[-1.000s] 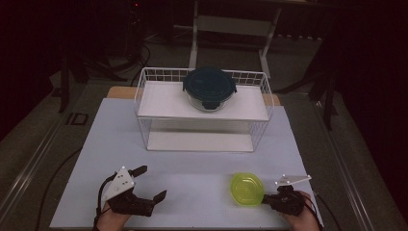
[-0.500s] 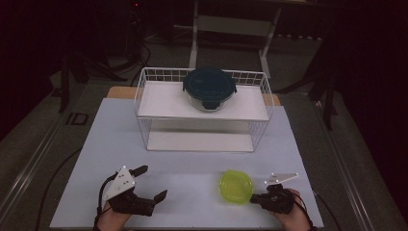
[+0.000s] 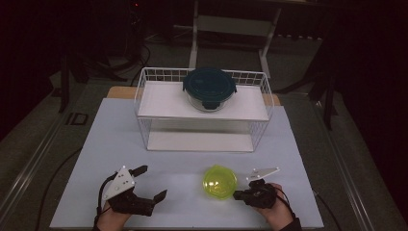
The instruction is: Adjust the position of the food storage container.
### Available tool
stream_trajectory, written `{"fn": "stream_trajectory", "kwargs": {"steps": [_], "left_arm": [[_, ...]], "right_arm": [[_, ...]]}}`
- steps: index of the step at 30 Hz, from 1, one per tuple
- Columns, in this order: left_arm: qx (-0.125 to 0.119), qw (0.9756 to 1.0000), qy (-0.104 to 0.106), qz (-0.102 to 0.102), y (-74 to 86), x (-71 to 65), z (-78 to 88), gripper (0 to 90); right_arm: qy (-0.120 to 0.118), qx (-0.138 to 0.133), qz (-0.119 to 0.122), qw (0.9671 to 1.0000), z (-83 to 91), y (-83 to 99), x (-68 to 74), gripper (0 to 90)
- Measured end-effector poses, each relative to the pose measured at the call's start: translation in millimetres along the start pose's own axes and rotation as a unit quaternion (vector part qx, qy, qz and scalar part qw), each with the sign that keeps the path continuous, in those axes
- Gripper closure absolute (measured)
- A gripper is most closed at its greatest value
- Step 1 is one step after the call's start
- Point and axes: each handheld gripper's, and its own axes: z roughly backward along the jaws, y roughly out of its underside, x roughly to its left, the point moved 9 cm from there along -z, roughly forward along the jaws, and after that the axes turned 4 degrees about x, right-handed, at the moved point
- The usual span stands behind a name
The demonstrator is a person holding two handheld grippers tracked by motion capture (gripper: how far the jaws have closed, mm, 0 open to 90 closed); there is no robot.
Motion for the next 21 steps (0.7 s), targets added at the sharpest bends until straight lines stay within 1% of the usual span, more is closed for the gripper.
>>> {"fn": "stream_trajectory", "kwargs": {"steps": [2, 10, 13, 15, 17, 21], "left_arm": [[0.001, 1.0000, 0.000, 0.000, 0.0, 0.1, 0.0, 0.0], [-0.001, 1.0000, -0.001, 0.000, -0.6, 0.2, 0.4, 0.0], [-0.002, 1.0000, 0.000, 0.000, -0.7, 0.2, 0.8, 0.0], [-0.003, 1.0000, -0.001, 0.000, -0.7, 0.4, 1.2, 0.0], [-0.002, 1.0000, -0.001, 0.001, -0.5, 1.0, 1.4, 0.0], [-0.002, 1.0000, -0.002, 0.000, -0.7, 0.8, 1.0, 0.0]], "right_arm": [[-0.003, 0.002, 0.006, 1.0000, -4.6, -4.4, 4.9, 90.0], [-0.018, 0.006, 0.016, 0.9997, -21.1, -17.9, 17.7, 90.0], [-0.014, 0.013, 0.026, 0.9995, -25.9, -19.9, 21.1, 90.0], [-0.014, 0.016, 0.027, 0.9994, -26.8, -19.6, 20.9, 90.0], [-0.008, 0.016, 0.022, 0.9996, -25.7, -19.4, 16.9, 90.0], [-0.006, 0.008, 0.015, 0.9998, -22.5, -21.8, 10.7, 90.0]]}}
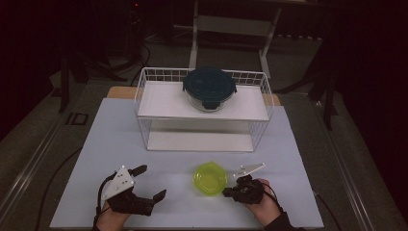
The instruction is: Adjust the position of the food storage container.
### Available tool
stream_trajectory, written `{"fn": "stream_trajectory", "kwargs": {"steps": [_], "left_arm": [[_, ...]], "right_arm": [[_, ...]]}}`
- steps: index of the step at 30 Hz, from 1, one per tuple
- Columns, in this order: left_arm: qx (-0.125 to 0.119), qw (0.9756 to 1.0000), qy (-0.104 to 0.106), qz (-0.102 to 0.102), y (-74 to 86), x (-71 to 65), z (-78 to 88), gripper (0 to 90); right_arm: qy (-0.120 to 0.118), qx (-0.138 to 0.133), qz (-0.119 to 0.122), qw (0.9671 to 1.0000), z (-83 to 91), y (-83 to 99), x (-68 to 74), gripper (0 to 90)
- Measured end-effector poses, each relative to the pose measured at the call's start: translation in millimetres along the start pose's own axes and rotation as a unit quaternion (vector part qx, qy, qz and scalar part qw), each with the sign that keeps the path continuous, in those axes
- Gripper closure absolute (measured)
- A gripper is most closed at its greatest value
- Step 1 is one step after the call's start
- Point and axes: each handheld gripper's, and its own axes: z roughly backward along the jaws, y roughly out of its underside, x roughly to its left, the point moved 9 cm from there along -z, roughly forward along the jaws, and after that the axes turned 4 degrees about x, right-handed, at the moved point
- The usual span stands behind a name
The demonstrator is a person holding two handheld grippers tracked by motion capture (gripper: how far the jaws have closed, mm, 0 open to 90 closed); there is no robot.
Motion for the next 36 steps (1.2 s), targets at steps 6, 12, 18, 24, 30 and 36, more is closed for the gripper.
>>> {"fn": "stream_trajectory", "kwargs": {"steps": [6, 12, 18, 24, 30, 36], "left_arm": [[-0.001, 1.0000, 0.000, 0.001, -0.4, 0.0, -0.4, 0.0], [0.000, 1.0000, 0.000, -0.002, -0.3, 0.1, 0.0, 0.0], [-0.001, 1.0000, -0.001, -0.001, -0.4, 0.8, 0.5, 0.0], [-0.003, 1.0000, 0.000, 0.000, -1.0, 0.1, 0.5, 0.0], [-0.002, 1.0000, 0.000, 0.000, -0.6, 0.7, 0.8, 0.0], [-0.002, 1.0000, 0.000, 0.000, -1.0, 0.7, 0.8, 0.0]], "right_arm": [[-0.010, 0.005, 0.006, 0.9999, -7.4, -2.5, 8.8, 90.0], [-0.020, 0.004, 0.015, 0.9997, -17.5, -13.2, 18.3, 90.0], [-0.019, 0.005, 0.021, 0.9996, -26.7, -23.5, 23.2, 90.0], [-0.012, -0.005, 0.017, 0.9998, -35.5, -38.2, 23.2, 90.0], [-0.008, -0.001, 0.013, 0.9999, -33.0, -36.7, 18.6, 90.0], [0.012, -0.003, -0.006, 0.9999, -26.2, -33.8, -0.9, 90.0]]}}
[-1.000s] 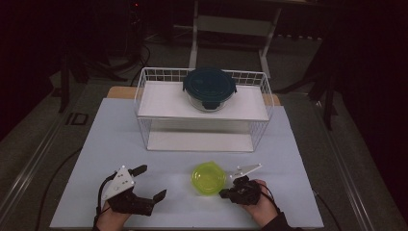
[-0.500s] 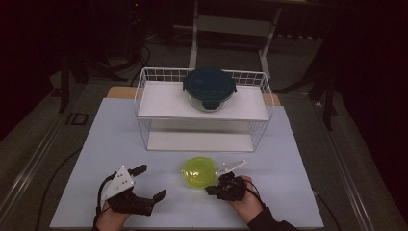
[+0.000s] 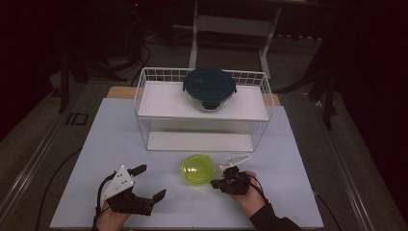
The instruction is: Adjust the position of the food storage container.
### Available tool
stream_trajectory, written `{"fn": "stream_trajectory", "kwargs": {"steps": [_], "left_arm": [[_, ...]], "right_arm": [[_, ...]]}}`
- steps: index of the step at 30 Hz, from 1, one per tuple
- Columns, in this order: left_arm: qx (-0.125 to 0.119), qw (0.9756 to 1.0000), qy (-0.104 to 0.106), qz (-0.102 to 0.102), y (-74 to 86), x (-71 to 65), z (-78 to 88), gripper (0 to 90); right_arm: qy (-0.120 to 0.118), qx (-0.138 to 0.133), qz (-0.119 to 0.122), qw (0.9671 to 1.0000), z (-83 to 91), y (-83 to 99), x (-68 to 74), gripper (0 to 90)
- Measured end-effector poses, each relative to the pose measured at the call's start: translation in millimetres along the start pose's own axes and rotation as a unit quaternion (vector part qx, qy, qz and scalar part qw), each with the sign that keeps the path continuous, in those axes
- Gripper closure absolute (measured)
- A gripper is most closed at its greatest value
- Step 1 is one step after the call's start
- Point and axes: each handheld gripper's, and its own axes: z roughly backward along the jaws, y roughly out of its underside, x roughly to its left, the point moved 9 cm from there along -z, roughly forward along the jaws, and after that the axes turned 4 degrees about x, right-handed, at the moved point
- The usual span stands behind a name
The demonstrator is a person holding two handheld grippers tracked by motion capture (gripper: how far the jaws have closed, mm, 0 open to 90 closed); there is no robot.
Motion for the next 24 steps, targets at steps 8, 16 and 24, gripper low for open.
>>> {"fn": "stream_trajectory", "kwargs": {"steps": [8, 16, 24], "left_arm": [[0.003, 1.0000, 0.002, 0.000, 1.5, -0.1, -1.3, 0.0], [-0.001, 1.0000, 0.002, 0.001, 0.4, 0.4, 0.4, 0.0], [0.001, 1.0000, 0.003, 0.001, 0.7, -0.3, -0.9, 0.0]], "right_arm": [[0.032, -0.022, -0.025, 0.9989, 0.4, -24.0, -32.9, 90.0], [0.013, -0.018, -0.026, 0.9994, -6.3, -22.6, -22.1, 90.0], [-0.004, -0.012, -0.020, 0.9997, -9.6, -17.0, -7.1, 90.0]]}}
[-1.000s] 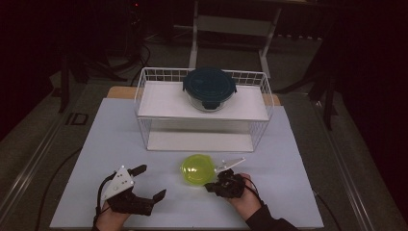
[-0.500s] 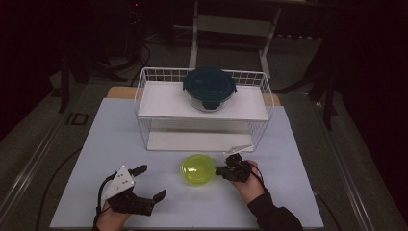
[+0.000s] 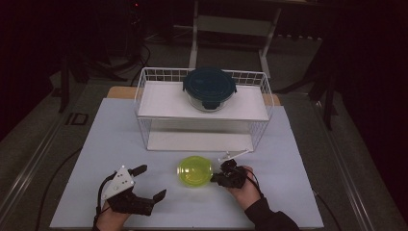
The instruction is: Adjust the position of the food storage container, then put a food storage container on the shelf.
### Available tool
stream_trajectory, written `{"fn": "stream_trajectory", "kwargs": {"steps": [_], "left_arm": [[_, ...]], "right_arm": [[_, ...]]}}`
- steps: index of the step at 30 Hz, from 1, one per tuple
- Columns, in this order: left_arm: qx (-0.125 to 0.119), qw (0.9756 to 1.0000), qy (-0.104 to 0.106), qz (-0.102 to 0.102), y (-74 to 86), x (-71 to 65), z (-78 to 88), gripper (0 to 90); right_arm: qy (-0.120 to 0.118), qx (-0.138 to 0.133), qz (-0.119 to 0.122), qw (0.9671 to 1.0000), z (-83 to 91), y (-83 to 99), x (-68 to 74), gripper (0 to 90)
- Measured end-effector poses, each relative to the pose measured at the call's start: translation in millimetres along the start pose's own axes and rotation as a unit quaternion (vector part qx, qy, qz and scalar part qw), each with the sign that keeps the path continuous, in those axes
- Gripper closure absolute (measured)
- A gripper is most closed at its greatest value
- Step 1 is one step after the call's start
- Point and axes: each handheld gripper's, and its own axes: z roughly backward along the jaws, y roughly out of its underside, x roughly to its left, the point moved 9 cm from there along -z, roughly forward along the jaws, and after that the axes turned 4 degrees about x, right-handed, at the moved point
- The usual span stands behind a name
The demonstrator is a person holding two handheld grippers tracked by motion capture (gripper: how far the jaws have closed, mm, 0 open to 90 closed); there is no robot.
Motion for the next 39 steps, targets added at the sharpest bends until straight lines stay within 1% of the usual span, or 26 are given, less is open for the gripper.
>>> {"fn": "stream_trajectory", "kwargs": {"steps": [2, 8, 13, 15, 17, 21, 23, 24, 25, 26, 27, 28, 29, 30, 31, 32, 33, 34, 35, 36, 37, 39], "left_arm": [[0.000, 1.0000, 0.000, 0.000, 0.1, 0.0, -0.2, 0.0], [0.000, 1.0000, 0.001, 0.000, -0.1, -0.5, -0.6, 0.0], [0.001, 1.0000, 0.001, 0.000, 0.5, -0.4, -0.6, 0.0], [0.000, 1.0000, 0.002, 0.002, 0.4, -0.3, -0.5, 0.0], [0.000, 1.0000, -0.002, 0.001, 0.2, 0.9, -0.3, 0.0], [-0.005, 1.0000, -0.005, 0.000, -0.4, 2.7, 1.0, 0.0], [-0.009, 0.9999, -0.008, -0.003, -1.5, 3.4, 1.8, 0.0], [-0.011, 0.9999, -0.008, -0.001, -2.3, 3.5, 2.2, 0.0], [-0.011, 0.9999, -0.008, 0.002, -2.9, 3.9, 2.6, 0.0], [-0.007, 0.9998, -0.015, 0.007, -3.1, 4.8, 3.3, 0.0], [-0.005, 0.9998, -0.012, 0.014, -3.9, 4.2, 3.6, 0.0], [-0.001, 0.9998, -0.003, 0.020, -4.6, 2.7, 3.8, 0.0], [-0.001, 0.9998, -0.003, 0.020, -4.6, 2.7, 3.8, 0.0], [-0.004, 0.9998, 0.009, 0.017, -7.3, -0.6, 3.5, 0.0], [-0.004, 0.9997, 0.018, 0.016, -8.7, -3.1, 3.4, 0.0], [-0.004, 0.9995, 0.027, 0.017, -10.2, -5.6, 3.0, 0.0], [-0.004, 0.9995, 0.027, 0.017, -10.2, -5.6, 3.0, 0.0], [0.002, 0.9993, 0.037, 0.009, -12.2, -8.6, 2.7, 0.0], [0.002, 0.9993, 0.037, 0.009, -12.2, -8.6, 2.7, 0.0], [0.002, 0.9993, 0.037, 0.009, -12.2, -8.6, 2.7, 0.0], [0.014, 0.9987, 0.048, 0.003, -16.1, -11.1, 1.6, 0.0], [0.018, 0.9985, 0.052, 0.007, -20.1, -9.7, 1.2, 0.0]], "right_arm": [[0.001, 0.001, 0.004, 1.0000, -0.7, -0.4, 2.1, 90.0], [-0.006, -0.002, 0.008, 1.0000, -5.1, -4.9, 9.0, 90.0], [-0.007, 0.001, 0.009, 0.9999, -9.5, -7.9, 11.3, 90.0], [-0.005, 0.003, 0.011, 0.9999, -10.0, -7.7, 11.4, 90.0], [-0.001, 0.001, 0.011, 0.9999, -8.7, -7.3, 10.5, 89.4], [0.017, -0.006, 0.009, 0.9998, -0.9, -6.0, 4.5, 81.3], [0.027, -0.012, 0.009, 0.9995, 5.2, -4.7, 1.4, 75.3], [0.030, -0.015, 0.014, 0.9993, 8.7, -3.9, 0.4, 71.8], [0.035, -0.019, 0.012, 0.9992, 12.6, -3.3, 0.1, 68.6], [0.036, -0.021, 0.012, 0.9991, 16.4, -2.6, 0.9, 66.2], [0.040, -0.023, 0.018, 0.9988, 20.3, -2.1, 1.3, 63.3], [0.046, -0.029, 0.022, 0.9983, 24.8, -2.3, 2.1, 59.6], [0.046, -0.029, 0.022, 0.9983, 24.8, -2.3, 2.1, 59.6], [0.047, -0.033, 0.023, 0.9981, 29.0, -2.4, 4.1, 57.6], [0.048, -0.045, 0.024, 0.9975, 37.1, -4.2, 7.3, 50.5], [0.047, -0.051, 0.023, 0.9973, 41.1, -5.2, 9.1, 49.0], [0.045, -0.053, 0.023, 0.9973, 44.4, -6.0, 10.9, 46.7], [0.046, -0.059, 0.024, 0.9969, 47.8, -7.5, 12.2, 44.1], [0.046, -0.059, 0.024, 0.9969, 47.8, -7.5, 12.2, 44.1], [0.043, -0.065, 0.020, 0.9967, 51.2, -9.0, 14.2, 44.1], [0.041, -0.072, 0.018, 0.9964, 57.5, -12.3, 17.8, 40.4], [0.037, -0.082, 0.015, 0.9958, 62.1, -16.0, 20.2, 38.7]]}}
